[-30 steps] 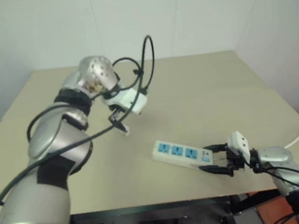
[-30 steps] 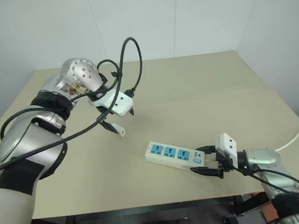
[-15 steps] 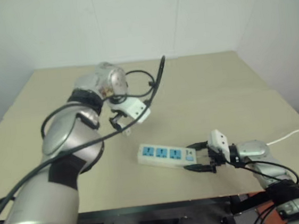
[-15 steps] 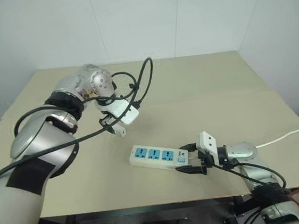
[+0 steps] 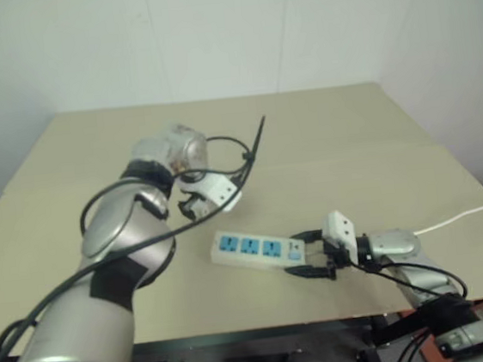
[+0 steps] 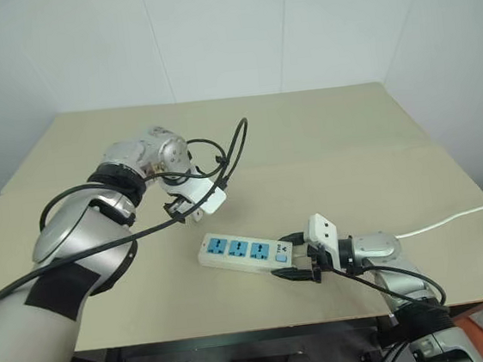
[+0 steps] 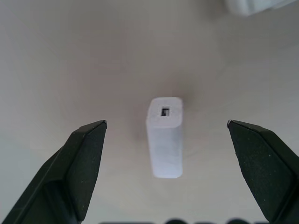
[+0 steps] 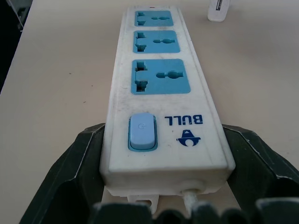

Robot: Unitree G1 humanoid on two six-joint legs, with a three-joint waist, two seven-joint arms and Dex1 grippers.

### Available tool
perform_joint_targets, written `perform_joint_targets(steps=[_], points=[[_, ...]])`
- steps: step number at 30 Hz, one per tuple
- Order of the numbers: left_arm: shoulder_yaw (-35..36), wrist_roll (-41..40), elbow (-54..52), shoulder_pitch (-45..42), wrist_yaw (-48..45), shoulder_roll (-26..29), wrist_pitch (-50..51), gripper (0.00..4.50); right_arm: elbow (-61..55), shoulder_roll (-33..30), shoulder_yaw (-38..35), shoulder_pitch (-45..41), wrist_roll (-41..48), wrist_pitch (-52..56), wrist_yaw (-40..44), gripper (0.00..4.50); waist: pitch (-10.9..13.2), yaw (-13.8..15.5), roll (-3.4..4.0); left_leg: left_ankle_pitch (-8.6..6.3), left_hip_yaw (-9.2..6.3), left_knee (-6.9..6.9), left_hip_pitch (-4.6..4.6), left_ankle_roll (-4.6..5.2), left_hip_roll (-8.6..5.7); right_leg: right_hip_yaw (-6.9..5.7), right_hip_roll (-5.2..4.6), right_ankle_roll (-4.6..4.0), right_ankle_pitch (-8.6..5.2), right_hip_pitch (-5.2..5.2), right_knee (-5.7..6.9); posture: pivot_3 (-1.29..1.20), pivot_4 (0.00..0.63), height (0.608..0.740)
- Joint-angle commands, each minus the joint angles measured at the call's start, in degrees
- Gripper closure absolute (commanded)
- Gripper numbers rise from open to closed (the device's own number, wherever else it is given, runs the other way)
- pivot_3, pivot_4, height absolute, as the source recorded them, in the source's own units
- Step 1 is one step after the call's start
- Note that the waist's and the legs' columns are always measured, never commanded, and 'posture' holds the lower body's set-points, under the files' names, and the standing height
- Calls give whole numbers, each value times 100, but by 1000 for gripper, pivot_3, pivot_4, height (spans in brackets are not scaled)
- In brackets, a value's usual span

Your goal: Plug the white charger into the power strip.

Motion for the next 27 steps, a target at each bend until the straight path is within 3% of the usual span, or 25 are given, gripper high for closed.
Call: perform_joint_targets(steps=[1,27], points=[[92,52,33,-2,69,-64,127,0,49,42,199,149,-207,117,-117,1099,0,-14,0,0,0,0,1,0,-1,0,0,0,0,1,1,0,150,740],[70,537,111,218,597,-219,440,0,-314,-84,216,411,-278,235,-450,1099,-1,29,-1,0,-2,0,9,0,-2,-1,0,0,0,9,2,0,150,740]])
